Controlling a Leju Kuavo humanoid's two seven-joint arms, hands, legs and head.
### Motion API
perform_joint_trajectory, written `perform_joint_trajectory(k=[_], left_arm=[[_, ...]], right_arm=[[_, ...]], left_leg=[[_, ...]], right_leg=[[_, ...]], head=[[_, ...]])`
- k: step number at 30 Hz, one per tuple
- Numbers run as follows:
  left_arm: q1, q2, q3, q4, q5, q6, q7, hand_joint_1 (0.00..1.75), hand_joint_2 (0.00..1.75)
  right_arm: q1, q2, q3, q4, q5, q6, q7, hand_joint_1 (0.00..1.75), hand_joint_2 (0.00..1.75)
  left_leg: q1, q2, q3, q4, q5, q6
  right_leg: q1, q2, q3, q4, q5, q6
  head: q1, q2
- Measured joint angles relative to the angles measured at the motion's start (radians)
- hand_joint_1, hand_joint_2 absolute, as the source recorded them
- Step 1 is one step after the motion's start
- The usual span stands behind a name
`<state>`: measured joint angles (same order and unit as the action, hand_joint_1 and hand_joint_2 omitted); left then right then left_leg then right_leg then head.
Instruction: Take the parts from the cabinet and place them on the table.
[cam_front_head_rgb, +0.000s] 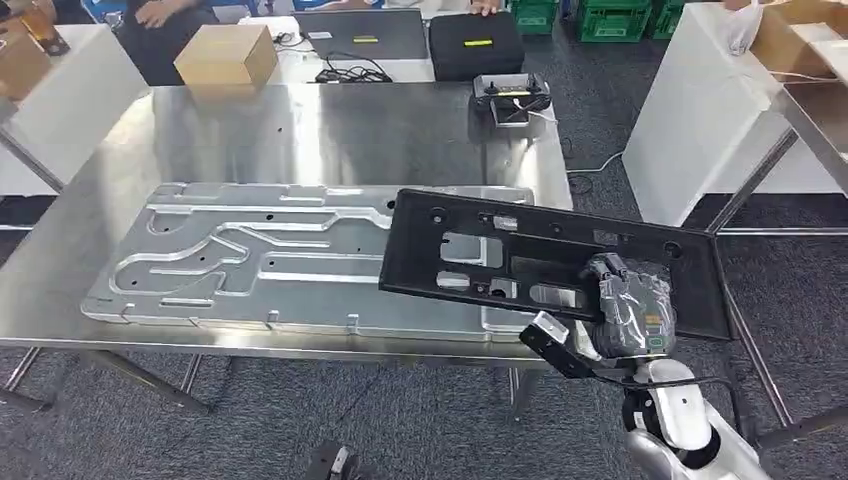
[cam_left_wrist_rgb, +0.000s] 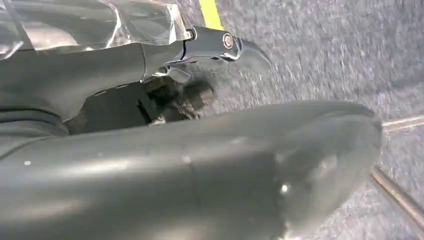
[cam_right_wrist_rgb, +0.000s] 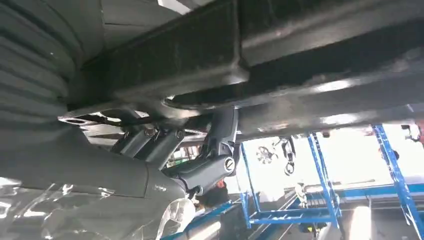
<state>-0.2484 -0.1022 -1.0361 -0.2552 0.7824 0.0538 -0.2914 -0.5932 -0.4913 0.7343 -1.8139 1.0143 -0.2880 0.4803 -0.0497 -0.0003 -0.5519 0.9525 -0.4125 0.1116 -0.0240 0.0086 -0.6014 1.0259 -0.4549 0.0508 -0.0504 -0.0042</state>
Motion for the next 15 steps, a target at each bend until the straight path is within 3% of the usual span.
perform_joint_trajectory(k=[1,2,4,5,6,7,9,10,11,12,14,15], left_arm=[[-0.001,-0.001,0.000,0.000,0.001,0.000,0.000,0.00,0.00],[-0.003,-0.001,0.000,0.000,0.003,0.000,0.000,0.00,0.00],[0.001,-0.004,0.000,0.000,0.007,0.000,0.000,0.00,0.00],[0.002,-0.004,0.000,0.000,0.007,-0.001,0.000,0.00,0.00],[0.005,-0.004,0.000,0.000,0.009,-0.001,0.000,0.00,0.00],[0.006,-0.004,0.000,0.000,0.010,-0.001,0.000,0.00,0.00],[0.007,-0.004,0.000,0.000,0.010,-0.002,0.000,0.00,0.00],[0.006,-0.004,0.000,0.000,0.009,-0.002,0.000,0.00,0.00],[0.002,-0.004,0.000,0.000,0.010,-0.002,0.000,0.00,0.00],[0.003,-0.004,0.000,0.000,0.010,-0.002,-0.001,0.00,0.00],[0.005,-0.004,0.000,0.000,0.010,-0.003,-0.001,0.00,0.00],[0.006,0.001,0.000,0.000,0.010,-0.002,-0.001,0.00,0.00]], right_arm=[[0.002,0.000,0.000,0.000,-0.002,0.003,0.000,1.75,1.75],[0.002,0.000,0.000,0.000,-0.004,0.006,0.000,1.75,1.75],[0.004,-0.002,-0.001,0.000,-0.012,0.010,0.000,1.75,1.75],[0.010,-0.001,0.000,0.000,-0.013,0.011,0.000,1.75,1.75],[0.014,0.000,0.000,0.000,-0.015,0.013,0.001,1.75,1.75],[0.017,-0.001,0.000,0.000,-0.016,0.013,0.001,1.75,1.75],[0.018,-0.002,0.000,0.000,-0.016,0.014,0.001,1.75,1.75],[0.020,-0.002,0.000,0.000,-0.016,0.016,0.001,1.75,1.75],[0.019,-0.001,0.000,-0.001,-0.016,0.019,0.000,1.75,1.75],[0.021,-0.001,0.000,-0.003,-0.014,0.020,-0.003,1.75,1.75],[0.025,0.000,0.001,-0.003,-0.011,0.024,-0.007,1.75,1.75],[0.025,0.000,0.001,-0.003,-0.010,0.026,-0.008,1.75,1.75]], left_leg=[[0.002,0.002,0.006,-0.012,0.007,-0.009],[0.003,0.002,0.006,-0.013,0.009,-0.005],[0.003,-0.002,0.005,-0.012,0.010,-0.006],[0.003,-0.007,0.003,-0.011,0.010,-0.006],[0.003,-0.012,0.003,-0.010,0.010,-0.006],[0.004,-0.018,0.003,-0.007,0.009,-0.007],[0.007,-0.032,0.002,0.007,0.003,-0.016],[0.009,-0.037,-0.007,0.020,-0.005,-0.025],[0.001,-0.042,-0.025,0.040,-0.012,-0.029],[0.002,-0.045,-0.029,0.040,-0.009,-0.030],[0.002,-0.059,-0.035,0.041,-0.006,-0.029],[0.003,-0.063,-0.039,0.046,-0.010,-0.033]], right_leg=[[-0.003,-0.004,-0.008,0.021,-0.016,0.000],[0.002,-0.004,-0.029,0.072,-0.053,0.000],[0.003,-0.003,-0.102,0.233,-0.127,0.006],[0.003,-0.004,-0.127,0.286,-0.138,0.010],[0.001,-0.004,-0.129,0.288,-0.127,0.012],[0.000,-0.004,-0.110,0.247,-0.095,0.015],[-0.006,0.009,-0.025,0.073,-0.004,0.024],[-0.014,0.047,0.002,0.012,-0.002,0.026],[-0.013,0.052,0.000,0.005,-0.005,0.014],[-0.012,0.037,-0.005,0.011,-0.003,0.003],[-0.010,0.020,-0.006,0.010,-0.002,-0.002],[-0.022,0.007,-0.006,0.010,0.000,-0.006]], head=[[0.000,0.000],[0.001,0.000],[0.001,0.000],[0.001,0.000],[0.001,0.000],[0.001,0.000],[0.001,0.000],[0.000,0.000],[0.001,0.000],[0.000,0.000],[0.000,0.000],[0.000,0.000]])
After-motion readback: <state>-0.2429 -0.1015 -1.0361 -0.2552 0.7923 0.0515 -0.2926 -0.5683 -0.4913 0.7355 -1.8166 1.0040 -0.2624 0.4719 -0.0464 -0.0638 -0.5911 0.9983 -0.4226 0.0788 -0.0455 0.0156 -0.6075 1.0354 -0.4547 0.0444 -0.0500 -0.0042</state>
